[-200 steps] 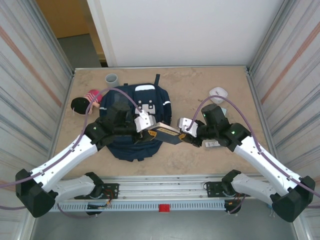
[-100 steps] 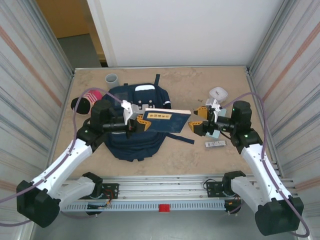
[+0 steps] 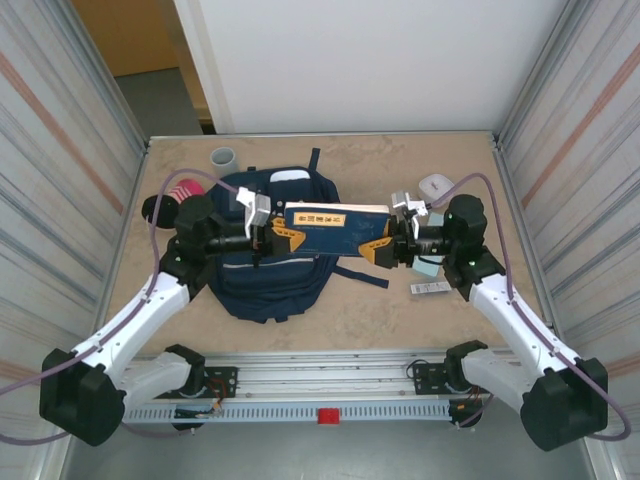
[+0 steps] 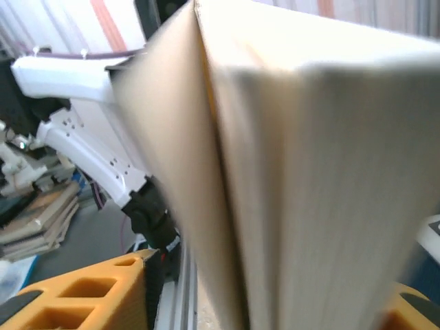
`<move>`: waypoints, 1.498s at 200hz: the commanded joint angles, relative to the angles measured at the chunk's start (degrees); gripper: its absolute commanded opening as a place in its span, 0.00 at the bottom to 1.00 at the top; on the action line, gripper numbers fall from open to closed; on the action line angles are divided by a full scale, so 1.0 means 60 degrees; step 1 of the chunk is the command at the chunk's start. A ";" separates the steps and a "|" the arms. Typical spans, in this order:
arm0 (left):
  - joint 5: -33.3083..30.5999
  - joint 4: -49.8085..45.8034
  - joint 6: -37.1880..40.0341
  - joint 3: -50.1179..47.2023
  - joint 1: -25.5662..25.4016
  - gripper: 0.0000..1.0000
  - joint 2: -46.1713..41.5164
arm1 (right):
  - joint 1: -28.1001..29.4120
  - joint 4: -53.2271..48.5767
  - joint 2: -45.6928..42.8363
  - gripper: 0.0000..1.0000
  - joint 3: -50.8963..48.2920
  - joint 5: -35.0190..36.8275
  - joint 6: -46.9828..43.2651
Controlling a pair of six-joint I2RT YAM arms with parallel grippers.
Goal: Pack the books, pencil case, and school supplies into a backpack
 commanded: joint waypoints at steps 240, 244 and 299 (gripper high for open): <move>-0.8389 -0.7733 0.8231 0.1238 -0.0597 0.97 0.3980 | -0.1893 -0.0602 -0.2118 0.00 -0.1848 0.3404 0.0779; -0.8503 -0.7642 0.8193 0.1241 -0.0589 0.97 0.4046 | -0.1896 -0.0589 -0.2157 0.00 -0.1880 0.3416 0.0793; -0.9583 -0.6199 0.8008 0.0879 -0.0851 0.57 0.4014 | -0.1891 -0.0666 -0.2492 0.00 -0.2050 0.3615 0.0865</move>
